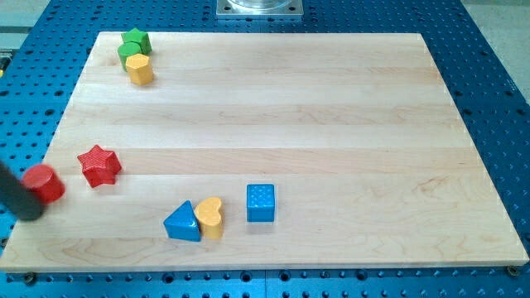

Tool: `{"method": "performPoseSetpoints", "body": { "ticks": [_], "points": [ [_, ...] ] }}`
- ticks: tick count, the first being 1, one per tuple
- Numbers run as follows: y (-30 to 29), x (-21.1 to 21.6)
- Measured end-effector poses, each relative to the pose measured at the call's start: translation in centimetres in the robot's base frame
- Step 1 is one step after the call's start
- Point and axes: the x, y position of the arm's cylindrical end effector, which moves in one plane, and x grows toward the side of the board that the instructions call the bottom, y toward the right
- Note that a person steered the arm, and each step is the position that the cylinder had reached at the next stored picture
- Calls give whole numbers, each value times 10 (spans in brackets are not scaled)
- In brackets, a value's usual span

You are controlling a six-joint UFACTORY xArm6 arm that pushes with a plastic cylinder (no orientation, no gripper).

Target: Move the red circle upwards

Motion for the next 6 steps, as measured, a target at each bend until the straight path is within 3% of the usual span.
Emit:
{"method": "performPoseSetpoints", "body": {
  "ticks": [1, 2, 4, 5, 6],
  "points": [
    [63, -44],
    [75, -83],
    [57, 3],
    [0, 0],
    [5, -34]
  ]
}}
